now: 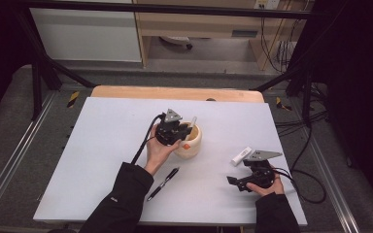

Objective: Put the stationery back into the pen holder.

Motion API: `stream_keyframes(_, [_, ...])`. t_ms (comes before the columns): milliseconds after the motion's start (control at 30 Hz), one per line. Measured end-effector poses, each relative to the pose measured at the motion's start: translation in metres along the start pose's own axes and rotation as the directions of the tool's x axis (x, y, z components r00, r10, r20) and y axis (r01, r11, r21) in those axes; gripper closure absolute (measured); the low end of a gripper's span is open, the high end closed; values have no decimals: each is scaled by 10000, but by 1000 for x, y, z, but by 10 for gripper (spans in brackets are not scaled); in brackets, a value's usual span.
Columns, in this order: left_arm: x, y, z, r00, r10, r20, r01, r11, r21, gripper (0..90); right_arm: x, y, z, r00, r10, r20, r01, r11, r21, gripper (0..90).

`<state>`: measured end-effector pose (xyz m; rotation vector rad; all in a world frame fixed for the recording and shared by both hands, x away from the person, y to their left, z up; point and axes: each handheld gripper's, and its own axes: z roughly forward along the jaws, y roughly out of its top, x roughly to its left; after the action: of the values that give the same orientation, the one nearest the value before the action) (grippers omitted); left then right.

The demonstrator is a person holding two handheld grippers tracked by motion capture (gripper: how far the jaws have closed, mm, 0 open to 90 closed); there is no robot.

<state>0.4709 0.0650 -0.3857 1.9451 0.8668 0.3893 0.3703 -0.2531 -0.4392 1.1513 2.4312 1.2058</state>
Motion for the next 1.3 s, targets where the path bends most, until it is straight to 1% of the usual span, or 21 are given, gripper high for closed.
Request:
stream_keyframes(67, [1, 2, -4, 10000, -77, -35, 77, 10000, 28, 687, 0, 0, 0, 10000, -14, -2, 14, 10000, -14, 6])
stream_keyframes(233, [4, 6, -21, 9997, 41, -222, -35, 9996, 284, 587, 0, 0, -1, 10000, 27, 6, -27, 10000, -11, 6])
stream_keyframes(333, [7, 7, -32, 9999, -21, -155, 29, 9988, 494, 538, 0, 0, -1, 10000, 42, 17, -42, 10000, -30, 6])
stream_keyframes(367, [8, 6, -36, 9999, 28, -116, -21, 9986, 537, 521, 0, 0, -1, 10000, 57, 23, -57, 10000, -32, 6])
stream_keyframes(400, [9, 6, -40, 9999, 61, -156, -52, 9984, 570, 503, 0, 0, -1, 10000, 55, 21, -55, 10000, -47, 6])
stream_keyframes(433, [10, 6, -44, 9996, 182, -217, -167, 9977, 649, 486, 0, 0, -1, 10000, 47, 34, -46, 10000, -50, 6])
stream_keyframes(533, [13, 5, -55, 9994, 266, -205, -250, 9969, 751, 428, 0, 0, -1, 10000, 69, 31, -69, 10000, -40, 6])
stream_keyframes(633, [15, 2, -65, 9987, 348, -380, -315, 9959, 853, 358, 0, 0, -1, 10000, 72, 24, -71, 10000, -35, 6])
stream_keyframes(767, [19, -6, -77, 9983, 334, -468, -288, 9949, 964, 278, 0, 0, -1, 10000, 64, 44, -64, 10000, -45, 6])
stream_keyframes(833, [21, -12, -82, 9976, 394, -572, -329, 9932, 1117, 218, 0, 0, -1, 10000, 81, 29, -81, 10000, -47, 6])
stream_keyframes(967, [22, -24, -90, 9965, 545, -633, -451, 9890, 1409, 145, 0, 0, -1, 10000, 54, 62, -54, 10000, -11, 6])
stream_keyframes(1133, [20, -41, -98, 9961, 547, -692, -426, 9853, 1655, 106, 0, 0, -1, 10000, 57, 77, -57, 10000, -5, 6])
stream_keyframes(1300, [14, -57, -102, 9965, 614, -575, -481, 9765, 2103, 73, 0, 0, 0, 9999, 57, 82, -57, 10000, 34, 6])
